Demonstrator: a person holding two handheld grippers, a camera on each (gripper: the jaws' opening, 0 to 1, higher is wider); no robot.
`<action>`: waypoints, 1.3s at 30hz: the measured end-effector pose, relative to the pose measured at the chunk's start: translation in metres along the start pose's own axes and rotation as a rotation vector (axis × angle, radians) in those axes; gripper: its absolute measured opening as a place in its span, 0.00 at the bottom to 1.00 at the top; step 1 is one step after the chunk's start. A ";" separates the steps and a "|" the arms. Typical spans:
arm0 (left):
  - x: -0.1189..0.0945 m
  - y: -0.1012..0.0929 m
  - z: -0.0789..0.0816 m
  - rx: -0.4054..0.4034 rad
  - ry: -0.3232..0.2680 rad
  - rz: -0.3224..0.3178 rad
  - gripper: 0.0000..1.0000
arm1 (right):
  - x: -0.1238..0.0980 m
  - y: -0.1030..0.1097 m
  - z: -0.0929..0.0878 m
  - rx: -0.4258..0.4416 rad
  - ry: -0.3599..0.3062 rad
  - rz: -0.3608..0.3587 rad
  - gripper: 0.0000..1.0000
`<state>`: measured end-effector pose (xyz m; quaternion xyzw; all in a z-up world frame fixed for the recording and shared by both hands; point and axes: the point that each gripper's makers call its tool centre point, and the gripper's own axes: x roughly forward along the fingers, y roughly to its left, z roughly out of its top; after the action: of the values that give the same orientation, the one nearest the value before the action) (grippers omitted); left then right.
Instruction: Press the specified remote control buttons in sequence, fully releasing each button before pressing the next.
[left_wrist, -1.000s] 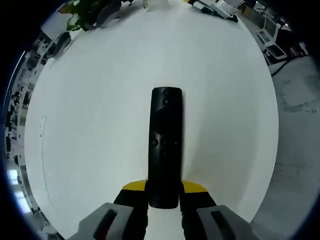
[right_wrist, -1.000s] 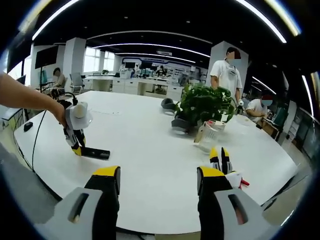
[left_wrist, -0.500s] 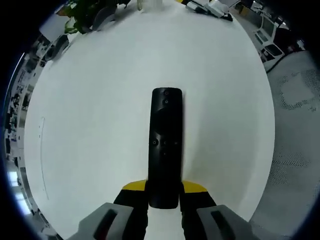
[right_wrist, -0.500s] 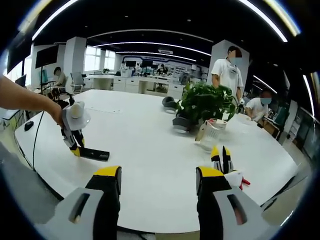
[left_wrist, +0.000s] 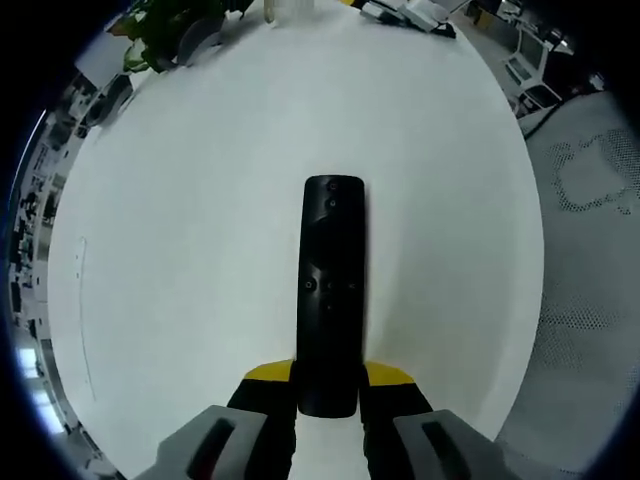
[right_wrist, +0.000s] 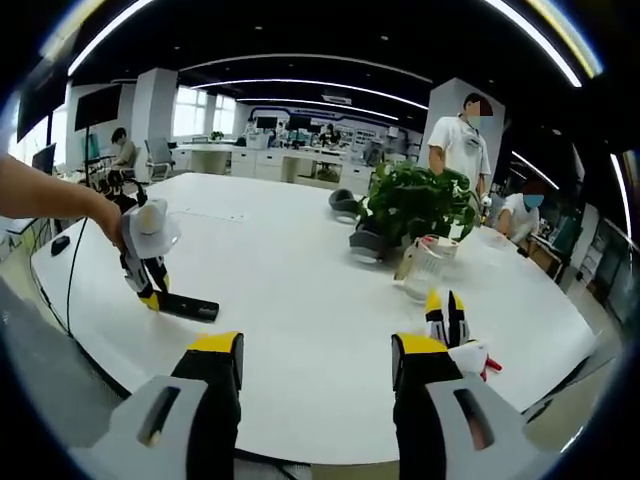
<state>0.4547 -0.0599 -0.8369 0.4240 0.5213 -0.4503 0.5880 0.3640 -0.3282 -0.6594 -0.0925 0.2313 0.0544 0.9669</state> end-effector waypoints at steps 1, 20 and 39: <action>0.000 -0.001 0.000 0.001 -0.005 -0.001 0.23 | 0.000 0.000 0.000 0.003 -0.002 0.001 0.62; -0.002 -0.017 -0.004 -0.013 -0.042 -0.004 0.23 | -0.001 0.006 0.002 0.011 -0.008 0.032 0.61; -0.003 -0.033 -0.007 -0.022 -0.064 -0.003 0.23 | -0.001 0.007 0.002 0.007 -0.008 0.034 0.61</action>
<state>0.4209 -0.0603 -0.8356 0.4024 0.5078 -0.4586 0.6083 0.3626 -0.3211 -0.6583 -0.0852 0.2294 0.0705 0.9670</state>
